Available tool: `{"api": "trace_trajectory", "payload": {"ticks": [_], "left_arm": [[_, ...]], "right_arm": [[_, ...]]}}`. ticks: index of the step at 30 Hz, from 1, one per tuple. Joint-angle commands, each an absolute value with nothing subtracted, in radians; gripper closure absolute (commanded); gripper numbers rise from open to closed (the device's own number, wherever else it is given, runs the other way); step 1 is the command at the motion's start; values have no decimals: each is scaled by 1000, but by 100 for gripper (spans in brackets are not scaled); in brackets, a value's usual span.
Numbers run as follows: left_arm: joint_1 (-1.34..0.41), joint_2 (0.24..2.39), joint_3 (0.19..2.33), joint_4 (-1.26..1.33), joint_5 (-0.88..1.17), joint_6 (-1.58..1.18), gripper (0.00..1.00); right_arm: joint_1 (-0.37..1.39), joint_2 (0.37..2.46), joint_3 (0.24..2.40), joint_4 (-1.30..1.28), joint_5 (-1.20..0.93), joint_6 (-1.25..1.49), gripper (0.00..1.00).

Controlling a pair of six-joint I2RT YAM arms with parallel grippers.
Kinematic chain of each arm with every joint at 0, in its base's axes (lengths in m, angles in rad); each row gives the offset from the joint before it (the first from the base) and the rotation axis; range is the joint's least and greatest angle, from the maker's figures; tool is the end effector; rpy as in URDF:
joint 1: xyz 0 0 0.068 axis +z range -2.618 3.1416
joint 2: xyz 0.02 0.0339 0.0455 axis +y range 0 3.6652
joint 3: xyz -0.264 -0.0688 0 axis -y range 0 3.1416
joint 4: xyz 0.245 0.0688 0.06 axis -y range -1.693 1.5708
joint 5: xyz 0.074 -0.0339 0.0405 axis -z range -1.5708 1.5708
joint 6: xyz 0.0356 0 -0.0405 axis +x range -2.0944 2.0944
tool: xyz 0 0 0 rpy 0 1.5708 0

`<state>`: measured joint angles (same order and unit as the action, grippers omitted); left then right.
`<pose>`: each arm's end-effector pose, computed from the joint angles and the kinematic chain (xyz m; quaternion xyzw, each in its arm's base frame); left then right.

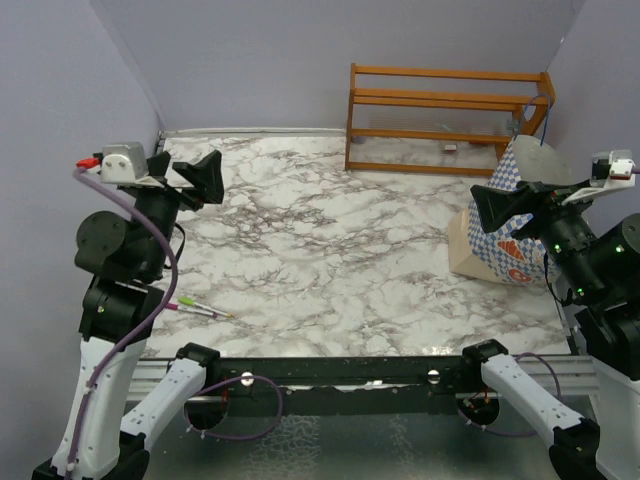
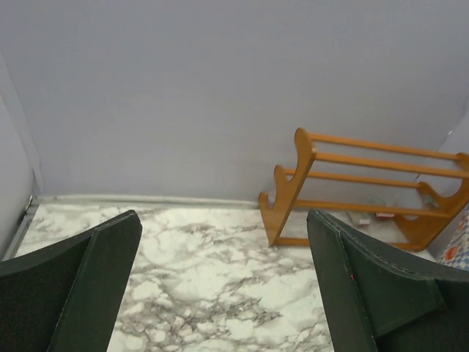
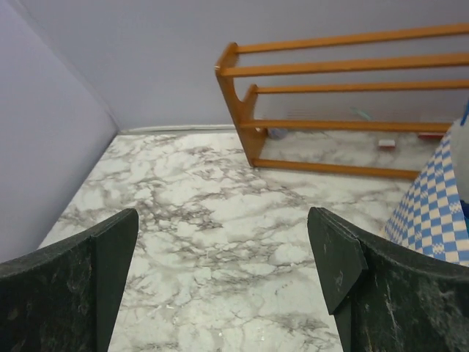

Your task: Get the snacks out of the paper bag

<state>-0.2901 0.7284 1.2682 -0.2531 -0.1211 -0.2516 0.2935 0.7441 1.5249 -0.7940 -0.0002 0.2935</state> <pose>0.1039 -0.0265 0.4975 -0.0369 0.5986 -0.1790 0.7800 0.0643 0.0194 0.5059 -0.0001 0.7118 0.2033 0.6724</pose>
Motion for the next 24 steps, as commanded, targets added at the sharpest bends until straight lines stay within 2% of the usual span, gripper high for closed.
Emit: {"api": "trace_trajectory", "payload": {"ticks": [1, 14, 24], "left_arm": [[-294, 740, 1146, -153, -186, -237, 1], [-305, 778, 852, 3, -276, -214, 1], [-314, 778, 792, 86, -304, -205, 1]], "right_arm": [[224, 731, 1443, -800, 71, 348, 1], [74, 680, 1256, -820, 150, 433, 1], [42, 657, 1236, -968, 415, 601, 1]]}}
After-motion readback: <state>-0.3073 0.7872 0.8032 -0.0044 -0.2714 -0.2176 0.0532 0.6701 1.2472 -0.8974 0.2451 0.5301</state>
